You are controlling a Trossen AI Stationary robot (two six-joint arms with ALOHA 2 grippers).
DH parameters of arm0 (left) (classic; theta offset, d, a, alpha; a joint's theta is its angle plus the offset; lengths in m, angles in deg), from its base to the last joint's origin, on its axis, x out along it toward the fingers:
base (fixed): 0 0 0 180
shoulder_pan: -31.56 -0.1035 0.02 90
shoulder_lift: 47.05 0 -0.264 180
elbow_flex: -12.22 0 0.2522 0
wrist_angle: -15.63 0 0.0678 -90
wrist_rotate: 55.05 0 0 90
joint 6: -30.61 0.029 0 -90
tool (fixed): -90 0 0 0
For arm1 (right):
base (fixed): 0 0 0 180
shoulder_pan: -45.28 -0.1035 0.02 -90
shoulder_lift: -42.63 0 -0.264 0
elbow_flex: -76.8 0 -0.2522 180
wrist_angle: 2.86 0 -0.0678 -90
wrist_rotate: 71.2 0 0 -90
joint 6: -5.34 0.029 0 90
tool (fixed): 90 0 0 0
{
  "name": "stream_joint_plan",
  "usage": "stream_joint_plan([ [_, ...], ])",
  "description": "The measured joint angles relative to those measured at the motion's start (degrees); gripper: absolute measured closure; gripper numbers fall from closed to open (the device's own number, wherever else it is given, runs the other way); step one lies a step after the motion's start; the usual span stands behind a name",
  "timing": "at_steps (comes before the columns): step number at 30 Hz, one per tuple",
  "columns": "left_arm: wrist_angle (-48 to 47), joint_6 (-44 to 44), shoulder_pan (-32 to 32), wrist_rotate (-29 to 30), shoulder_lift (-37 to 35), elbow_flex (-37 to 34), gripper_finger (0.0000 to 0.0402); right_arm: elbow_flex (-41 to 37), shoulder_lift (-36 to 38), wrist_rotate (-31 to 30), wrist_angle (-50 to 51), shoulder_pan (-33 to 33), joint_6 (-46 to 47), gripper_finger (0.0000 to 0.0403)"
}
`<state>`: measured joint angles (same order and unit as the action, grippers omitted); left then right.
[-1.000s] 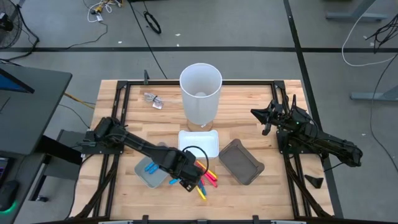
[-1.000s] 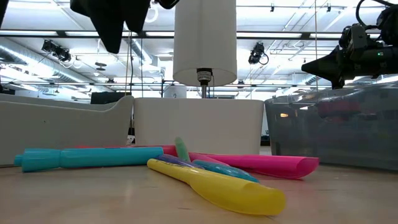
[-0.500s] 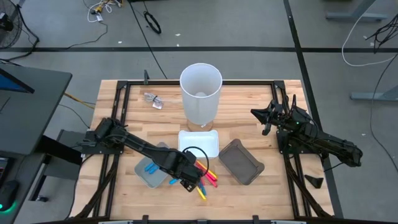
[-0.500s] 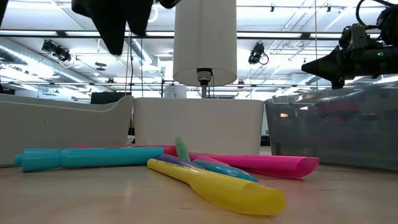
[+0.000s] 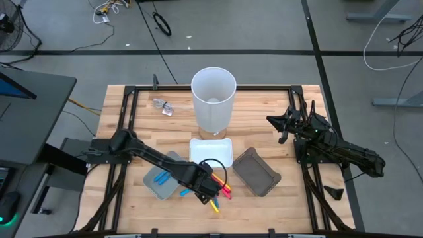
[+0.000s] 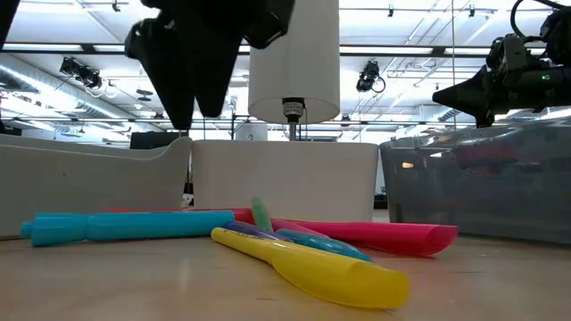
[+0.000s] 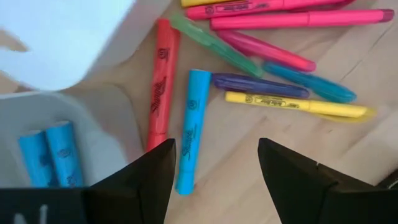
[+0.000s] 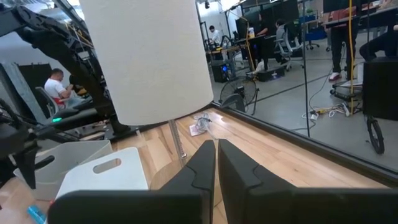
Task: Pick & Place Markers
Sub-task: Put the blue highlighter pen in the gray bin
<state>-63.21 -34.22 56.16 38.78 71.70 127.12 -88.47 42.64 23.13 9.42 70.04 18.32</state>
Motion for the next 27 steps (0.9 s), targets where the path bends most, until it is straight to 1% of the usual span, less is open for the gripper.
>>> stream_joint_plan([
  [9,-0.1,2.2,0.0,0.0,3.4,0.0,0.0168,0.0,0.0,0.0,0.0,0.0,0.0,0.0379],
  [27,1.6,3.2,0.1,0.5,10.2,-0.3,0.0168,0.0,0.0,0.0,0.0,0.0,0.0,0.0379],
])
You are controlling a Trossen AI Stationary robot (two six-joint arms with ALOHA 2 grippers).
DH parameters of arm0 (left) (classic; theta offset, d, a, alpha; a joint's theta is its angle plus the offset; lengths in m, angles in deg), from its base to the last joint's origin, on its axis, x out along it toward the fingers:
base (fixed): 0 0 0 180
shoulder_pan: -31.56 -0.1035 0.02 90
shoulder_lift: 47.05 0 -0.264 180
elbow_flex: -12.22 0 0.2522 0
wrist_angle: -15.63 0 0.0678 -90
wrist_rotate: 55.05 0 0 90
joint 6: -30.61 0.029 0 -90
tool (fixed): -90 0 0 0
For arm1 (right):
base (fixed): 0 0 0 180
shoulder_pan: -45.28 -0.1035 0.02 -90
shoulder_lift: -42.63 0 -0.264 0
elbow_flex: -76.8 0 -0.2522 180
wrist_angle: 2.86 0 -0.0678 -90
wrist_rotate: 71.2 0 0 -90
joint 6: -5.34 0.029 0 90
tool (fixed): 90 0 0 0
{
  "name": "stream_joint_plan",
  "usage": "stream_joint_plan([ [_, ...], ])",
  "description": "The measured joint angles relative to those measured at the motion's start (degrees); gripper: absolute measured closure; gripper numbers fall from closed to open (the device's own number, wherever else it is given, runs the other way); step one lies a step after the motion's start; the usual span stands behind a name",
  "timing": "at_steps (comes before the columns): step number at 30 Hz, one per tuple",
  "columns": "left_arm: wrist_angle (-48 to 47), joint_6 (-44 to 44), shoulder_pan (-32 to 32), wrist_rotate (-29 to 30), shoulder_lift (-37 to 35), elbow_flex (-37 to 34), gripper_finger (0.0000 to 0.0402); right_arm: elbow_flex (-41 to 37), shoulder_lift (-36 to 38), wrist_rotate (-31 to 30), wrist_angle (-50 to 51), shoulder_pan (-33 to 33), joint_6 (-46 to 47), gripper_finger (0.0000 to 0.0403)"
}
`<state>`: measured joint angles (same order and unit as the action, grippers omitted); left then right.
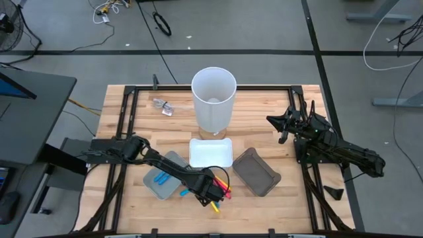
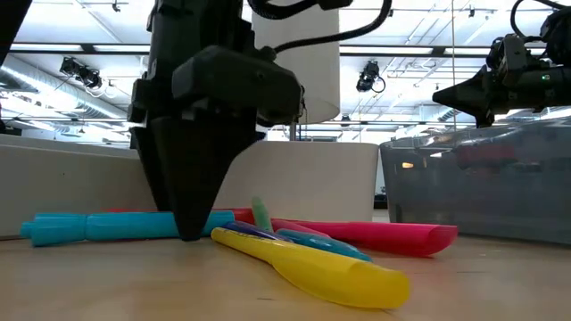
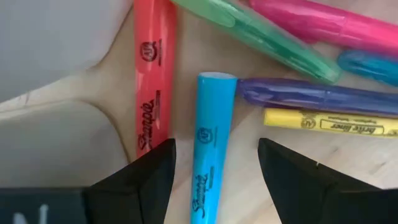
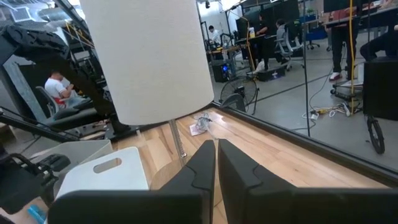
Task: Pick & Place Markers
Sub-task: Put the blue highlighter pen in the gray bin
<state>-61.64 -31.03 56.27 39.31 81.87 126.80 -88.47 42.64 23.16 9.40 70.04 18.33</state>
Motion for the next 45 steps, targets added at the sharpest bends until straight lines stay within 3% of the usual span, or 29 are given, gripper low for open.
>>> stream_joint_plan([
  [14,2.9,0.8,0.2,-1.6,0.7,0.0,0.0182,0.0,0.0,0.0,0.0,0.0,0.0,0.0379],
  [29,5.1,0.0,0.3,-2.6,0.7,0.1,0.0329,0.0,0.0,0.0,0.0,0.0,0.0,0.0379],
  [37,5.3,-1.3,0.3,-2.4,0.7,0.1,0.0314,0.0,0.0,0.0,0.0,0.0,0.0,0.0379],
  [45,4.7,-2.3,0.3,-2.9,0.2,0.1,0.0330,0.0,0.0,0.0,0.0,0.0,0.0,0.0379],
])
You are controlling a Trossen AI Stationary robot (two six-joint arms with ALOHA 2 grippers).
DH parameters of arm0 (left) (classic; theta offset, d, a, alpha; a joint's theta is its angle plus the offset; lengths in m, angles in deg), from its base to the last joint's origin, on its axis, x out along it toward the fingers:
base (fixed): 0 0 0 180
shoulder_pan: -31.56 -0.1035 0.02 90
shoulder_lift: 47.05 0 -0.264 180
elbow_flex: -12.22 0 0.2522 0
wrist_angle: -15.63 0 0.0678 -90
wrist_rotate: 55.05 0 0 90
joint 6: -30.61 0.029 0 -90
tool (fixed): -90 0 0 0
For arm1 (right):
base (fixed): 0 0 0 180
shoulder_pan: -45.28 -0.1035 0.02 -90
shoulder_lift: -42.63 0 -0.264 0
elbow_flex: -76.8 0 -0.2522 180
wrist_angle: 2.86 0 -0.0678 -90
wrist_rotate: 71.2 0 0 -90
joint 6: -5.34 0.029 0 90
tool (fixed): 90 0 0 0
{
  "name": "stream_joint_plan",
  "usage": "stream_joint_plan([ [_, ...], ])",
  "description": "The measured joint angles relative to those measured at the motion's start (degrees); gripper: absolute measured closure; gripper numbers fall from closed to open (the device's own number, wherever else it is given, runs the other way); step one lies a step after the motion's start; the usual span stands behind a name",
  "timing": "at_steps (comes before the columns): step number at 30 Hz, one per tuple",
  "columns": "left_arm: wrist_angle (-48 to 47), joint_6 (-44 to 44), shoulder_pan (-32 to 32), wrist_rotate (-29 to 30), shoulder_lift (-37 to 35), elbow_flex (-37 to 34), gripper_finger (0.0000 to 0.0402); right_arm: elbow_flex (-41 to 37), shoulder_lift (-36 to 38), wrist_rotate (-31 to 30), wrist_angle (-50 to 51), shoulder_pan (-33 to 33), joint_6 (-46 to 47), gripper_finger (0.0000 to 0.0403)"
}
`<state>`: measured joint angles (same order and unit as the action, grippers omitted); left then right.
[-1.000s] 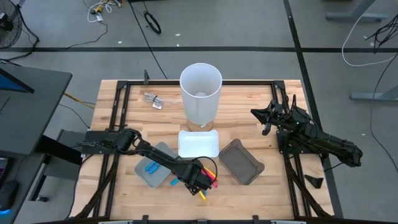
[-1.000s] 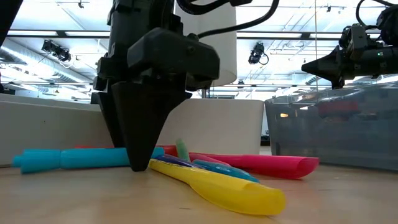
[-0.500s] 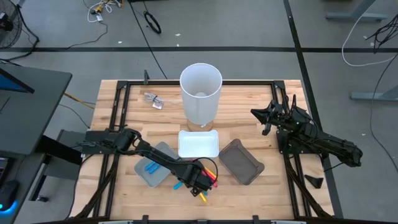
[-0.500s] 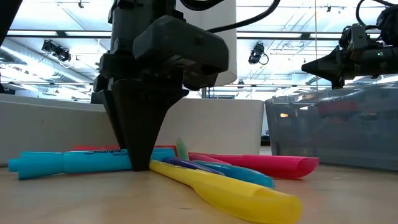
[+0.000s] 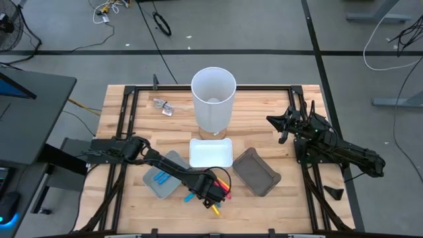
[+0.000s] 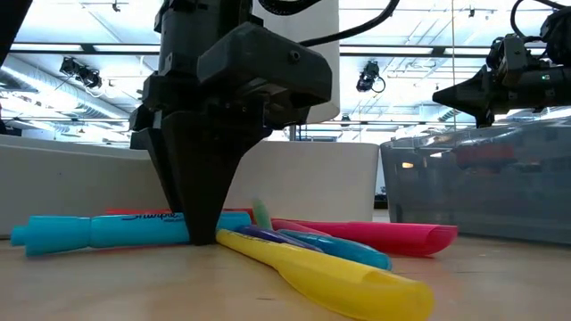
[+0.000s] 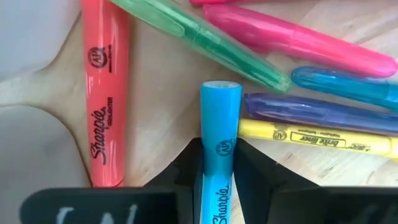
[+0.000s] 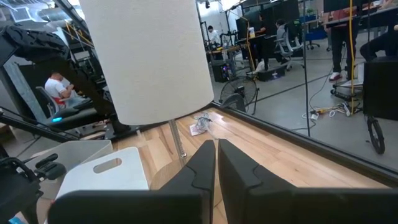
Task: Pick & Place Markers
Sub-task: Put the blue highlighter pen in the gray bin
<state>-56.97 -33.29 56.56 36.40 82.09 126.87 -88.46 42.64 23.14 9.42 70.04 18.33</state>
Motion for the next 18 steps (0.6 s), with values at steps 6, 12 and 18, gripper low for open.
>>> stream_joint_plan([
  [6,-5.2,0.1,0.0,-0.3,-0.3,2.5,0.0322,0.0,0.0,0.0,0.0,0.0,0.0,0.0379],
  [12,-7.3,1.9,-0.2,-1.3,-0.4,6.5,0.0329,0.0,0.0,0.0,0.0,0.0,0.0,0.0379],
  [18,-10.7,2.0,-0.4,-1.4,-0.4,12.4,0.0328,0.0,0.0,0.0,0.0,0.0,0.0,0.0379],
])
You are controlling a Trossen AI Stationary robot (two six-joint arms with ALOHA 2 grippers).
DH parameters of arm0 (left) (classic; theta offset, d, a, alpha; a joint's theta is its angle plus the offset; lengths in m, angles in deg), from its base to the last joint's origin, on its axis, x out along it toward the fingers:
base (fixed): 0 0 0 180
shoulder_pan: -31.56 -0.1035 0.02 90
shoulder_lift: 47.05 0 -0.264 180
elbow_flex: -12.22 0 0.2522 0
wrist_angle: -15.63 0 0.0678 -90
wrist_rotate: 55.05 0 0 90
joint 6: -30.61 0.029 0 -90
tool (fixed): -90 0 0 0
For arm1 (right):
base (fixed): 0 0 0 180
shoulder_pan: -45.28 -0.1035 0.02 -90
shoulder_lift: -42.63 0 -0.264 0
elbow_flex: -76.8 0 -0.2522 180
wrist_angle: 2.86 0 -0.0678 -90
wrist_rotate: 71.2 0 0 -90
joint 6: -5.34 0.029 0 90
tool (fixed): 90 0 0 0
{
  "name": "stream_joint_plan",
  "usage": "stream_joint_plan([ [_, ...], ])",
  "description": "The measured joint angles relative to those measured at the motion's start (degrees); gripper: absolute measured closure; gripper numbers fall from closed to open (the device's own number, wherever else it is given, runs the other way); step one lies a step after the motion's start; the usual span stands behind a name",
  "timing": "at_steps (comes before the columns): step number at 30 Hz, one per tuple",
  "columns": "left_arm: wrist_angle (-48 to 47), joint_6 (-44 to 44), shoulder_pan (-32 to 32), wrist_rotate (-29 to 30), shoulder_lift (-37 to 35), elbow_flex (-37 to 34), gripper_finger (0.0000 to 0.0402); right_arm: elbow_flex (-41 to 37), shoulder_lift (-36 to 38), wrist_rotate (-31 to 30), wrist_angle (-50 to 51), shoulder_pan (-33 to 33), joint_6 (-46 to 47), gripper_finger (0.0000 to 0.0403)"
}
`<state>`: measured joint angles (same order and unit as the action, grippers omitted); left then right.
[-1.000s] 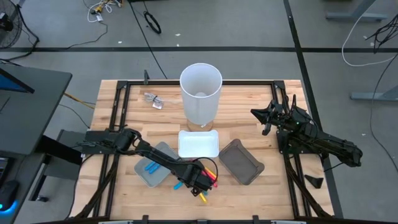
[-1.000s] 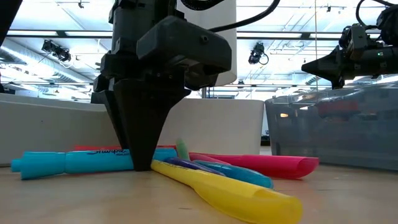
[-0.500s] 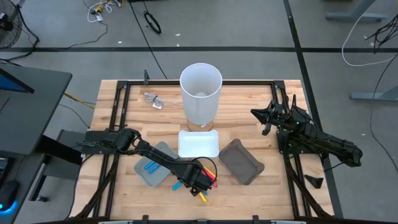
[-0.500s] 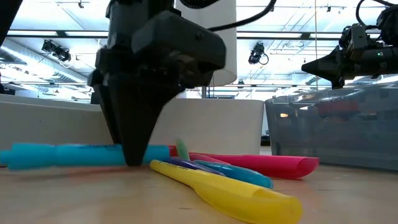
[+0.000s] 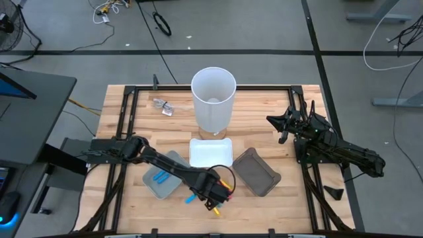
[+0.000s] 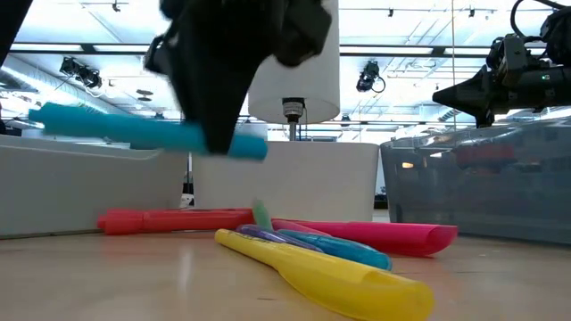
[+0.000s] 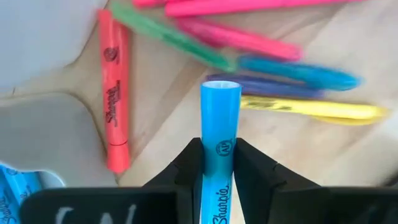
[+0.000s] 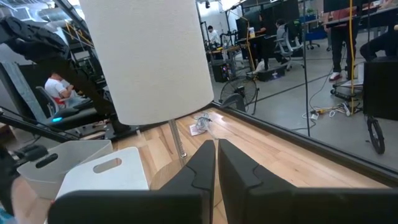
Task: Pick & Place Markers
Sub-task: Put the blue highlighter pen in the gray bin
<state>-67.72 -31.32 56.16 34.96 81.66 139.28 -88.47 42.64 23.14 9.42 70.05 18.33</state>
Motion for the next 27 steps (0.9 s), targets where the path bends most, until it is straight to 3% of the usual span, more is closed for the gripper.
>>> stream_joint_plan([
  [10,-6.3,-0.6,0.0,1.4,-0.1,10.8,0.0329,0.0,0.0,0.0,0.0,0.0,0.0,0.0379],
  [27,-14.3,-5.1,-0.1,2.1,-0.6,11.3,0.0328,0.0,0.0,0.0,0.0,0.0,0.0,0.0379],
])
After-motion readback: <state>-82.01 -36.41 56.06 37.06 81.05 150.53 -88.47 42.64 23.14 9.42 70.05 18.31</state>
